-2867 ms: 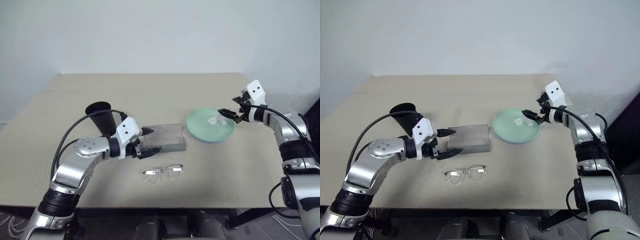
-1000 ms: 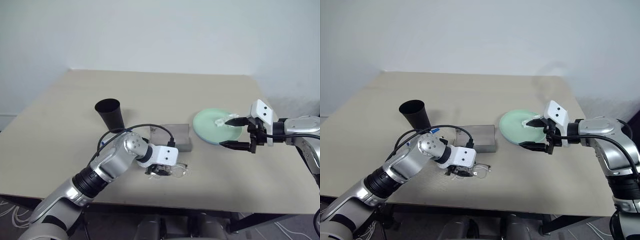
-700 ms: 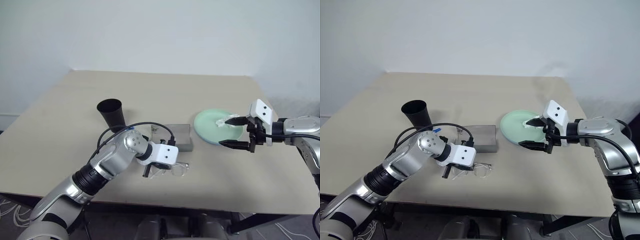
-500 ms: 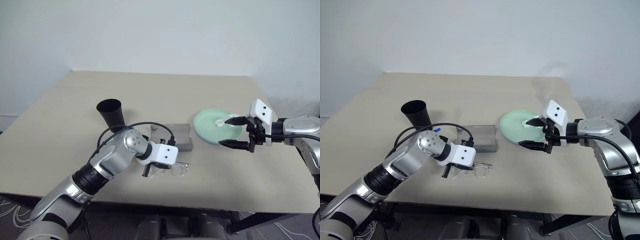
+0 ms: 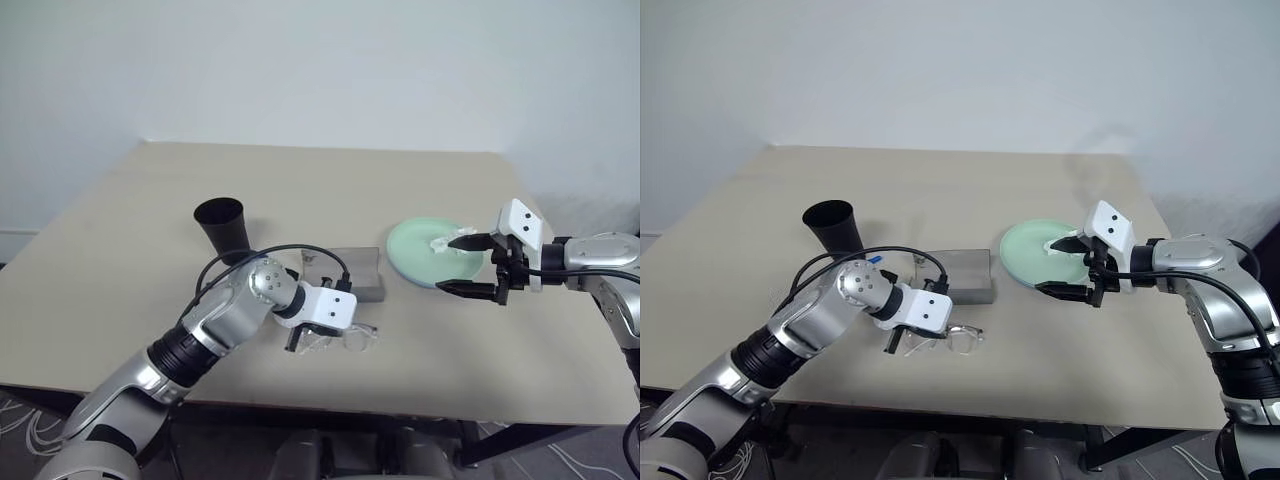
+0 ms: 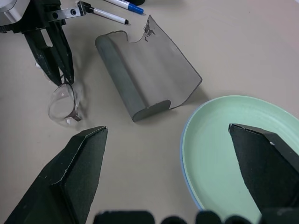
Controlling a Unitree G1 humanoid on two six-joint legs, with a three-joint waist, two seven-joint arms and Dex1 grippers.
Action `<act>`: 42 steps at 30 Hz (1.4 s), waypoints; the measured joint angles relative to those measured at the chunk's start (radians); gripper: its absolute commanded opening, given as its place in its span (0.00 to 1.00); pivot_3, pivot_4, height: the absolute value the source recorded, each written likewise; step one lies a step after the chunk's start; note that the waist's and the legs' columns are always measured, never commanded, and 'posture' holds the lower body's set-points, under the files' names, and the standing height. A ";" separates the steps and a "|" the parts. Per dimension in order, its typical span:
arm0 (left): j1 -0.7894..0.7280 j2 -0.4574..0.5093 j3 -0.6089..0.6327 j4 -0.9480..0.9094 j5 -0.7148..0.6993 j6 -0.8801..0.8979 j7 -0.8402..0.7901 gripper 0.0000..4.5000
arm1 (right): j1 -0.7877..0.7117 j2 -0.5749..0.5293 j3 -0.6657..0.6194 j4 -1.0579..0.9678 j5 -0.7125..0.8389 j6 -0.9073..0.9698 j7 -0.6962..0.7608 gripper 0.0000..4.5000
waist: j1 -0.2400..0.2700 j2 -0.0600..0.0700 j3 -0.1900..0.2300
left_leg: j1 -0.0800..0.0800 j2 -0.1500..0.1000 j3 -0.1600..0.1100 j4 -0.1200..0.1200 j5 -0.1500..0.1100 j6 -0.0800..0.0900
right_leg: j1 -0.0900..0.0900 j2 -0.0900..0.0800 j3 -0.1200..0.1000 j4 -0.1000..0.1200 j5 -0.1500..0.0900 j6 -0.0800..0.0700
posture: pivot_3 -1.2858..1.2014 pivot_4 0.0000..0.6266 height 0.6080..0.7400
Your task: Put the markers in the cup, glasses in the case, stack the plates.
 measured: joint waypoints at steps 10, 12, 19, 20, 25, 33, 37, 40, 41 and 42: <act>-0.022 -0.017 0.003 0.055 0.059 -0.066 0.024 0.03 | -0.007 0.001 0.009 0.009 0.000 -0.001 0.010 1.00 | 0.000 0.000 0.000 | -0.001 0.000 -0.001 0.000 0.000 0.000 | 0.001 0.000 0.001 -0.002 0.000 0.001 | 0.52 0.00 0.94; -0.025 -0.020 0.003 0.056 0.062 -0.060 0.017 0.03 | -0.020 0.004 0.017 0.014 -0.001 -0.003 0.015 1.00 | 0.000 0.001 0.000 | -0.001 0.000 -0.001 0.000 0.000 0.000 | 0.002 0.000 0.001 -0.002 0.000 0.001 | 0.52 0.00 0.94; -0.029 -0.030 0.004 0.060 0.061 -0.051 -0.002 0.03 | -0.043 0.018 0.037 0.037 -0.005 -0.013 0.027 1.00 | 0.000 0.001 0.000 | -0.001 0.000 -0.001 0.001 0.000 0.000 | 0.000 0.000 0.001 0.000 0.000 0.001 | 0.52 0.00 0.94; -0.031 -0.032 0.006 0.065 0.057 -0.046 -0.008 0.03 | -0.043 0.020 0.041 0.042 -0.007 -0.015 0.029 1.00 | 0.000 0.001 0.000 | -0.001 0.000 -0.001 0.001 0.000 0.000 | 0.000 0.000 0.001 0.000 0.000 0.001 | 0.52 0.00 0.94; -0.038 -0.050 0.040 0.085 0.015 0.012 -0.046 0.03 | -0.052 0.024 0.047 0.048 -0.008 -0.022 0.031 1.00 | 0.000 0.001 0.000 | -0.001 -0.001 -0.002 0.002 0.000 0.002 | -0.001 0.000 0.001 0.001 0.000 0.001 | 0.52 0.00 0.94; -0.088 -0.108 0.107 0.084 -0.111 0.225 -0.096 0.03 | -0.077 0.031 0.051 0.070 -0.009 -0.029 0.039 1.00 | -0.001 0.000 0.000 | -0.004 -0.003 -0.001 0.002 -0.001 0.004 | -0.002 0.001 0.001 0.002 0.001 0.002 | 0.52 0.00 0.94; -0.094 -0.105 0.114 0.051 -0.164 0.332 -0.113 0.03 | -0.077 0.031 0.051 0.079 -0.009 -0.030 0.043 1.00 | -0.001 0.000 0.001 | -0.004 -0.003 -0.002 0.002 -0.001 0.004 | -0.002 0.001 0.001 0.003 0.001 0.002 | 0.52 0.00 0.94; -0.094 -0.095 0.110 0.028 -0.183 0.368 -0.119 0.03 | -0.077 0.032 0.052 0.081 -0.009 -0.031 0.043 1.00 | -0.001 0.000 0.001 | -0.004 -0.003 -0.002 0.002 -0.001 0.004 | -0.002 0.001 0.001 0.004 0.001 0.002 | 0.52 0.00 0.94; -0.094 -0.088 0.106 0.028 -0.183 0.373 -0.118 0.03 | -0.077 0.033 0.052 0.081 -0.009 -0.031 0.044 1.00 | -0.001 0.000 0.001 | -0.003 -0.003 -0.002 0.002 -0.001 0.003 | -0.002 0.001 0.001 0.004 0.001 0.002 | 0.52 0.00 0.94; -0.094 -0.081 0.102 0.028 -0.183 0.377 -0.119 0.03 | -0.077 0.033 0.052 0.081 -0.009 -0.031 0.044 1.00 | -0.001 0.000 0.001 | -0.003 -0.003 -0.002 0.002 -0.001 0.004 | -0.002 0.001 0.001 0.004 0.001 0.002 | 0.52 0.00 0.94</act>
